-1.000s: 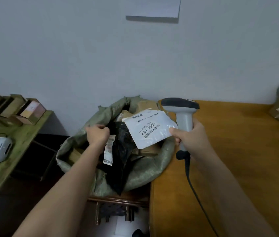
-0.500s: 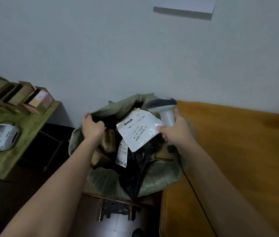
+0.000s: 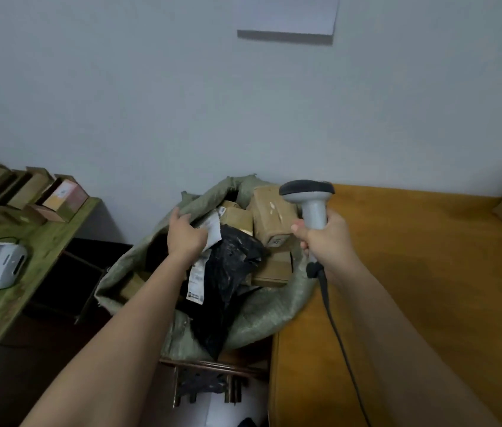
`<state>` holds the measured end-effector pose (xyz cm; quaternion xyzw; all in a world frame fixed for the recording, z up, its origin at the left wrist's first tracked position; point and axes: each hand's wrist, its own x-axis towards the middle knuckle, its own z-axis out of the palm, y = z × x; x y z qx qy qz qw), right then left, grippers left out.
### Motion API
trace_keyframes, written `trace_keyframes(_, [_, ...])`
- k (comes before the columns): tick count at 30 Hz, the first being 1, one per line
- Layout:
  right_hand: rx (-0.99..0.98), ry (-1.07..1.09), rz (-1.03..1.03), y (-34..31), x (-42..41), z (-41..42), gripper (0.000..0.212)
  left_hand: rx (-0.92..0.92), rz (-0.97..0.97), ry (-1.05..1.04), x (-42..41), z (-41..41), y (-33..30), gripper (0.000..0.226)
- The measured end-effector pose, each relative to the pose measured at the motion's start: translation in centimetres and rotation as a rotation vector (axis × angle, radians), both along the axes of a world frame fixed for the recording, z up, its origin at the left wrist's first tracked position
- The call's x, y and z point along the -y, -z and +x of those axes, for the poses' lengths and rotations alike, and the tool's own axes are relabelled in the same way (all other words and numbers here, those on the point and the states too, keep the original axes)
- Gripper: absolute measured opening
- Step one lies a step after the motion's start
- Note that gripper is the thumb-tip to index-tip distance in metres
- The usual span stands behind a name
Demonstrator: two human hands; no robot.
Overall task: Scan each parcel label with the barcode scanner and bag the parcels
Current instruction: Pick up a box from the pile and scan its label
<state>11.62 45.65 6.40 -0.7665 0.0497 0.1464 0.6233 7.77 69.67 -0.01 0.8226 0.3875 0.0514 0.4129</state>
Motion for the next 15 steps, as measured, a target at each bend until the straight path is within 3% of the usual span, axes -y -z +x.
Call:
trace_keyframes(8, [0.027, 0.052, 0.113, -2.4, 14.8, -1.2, 0.018, 0.055, 0.114, 0.227, 14.5, 3.5, -3.3, 0.046])
trace_keyframes(15, [0.042, 0.246, 0.006, -2.1, 36.8, -2.6, 0.017, 0.018, -0.026, 0.371, 34.0, 7.7, -1.3, 0.049])
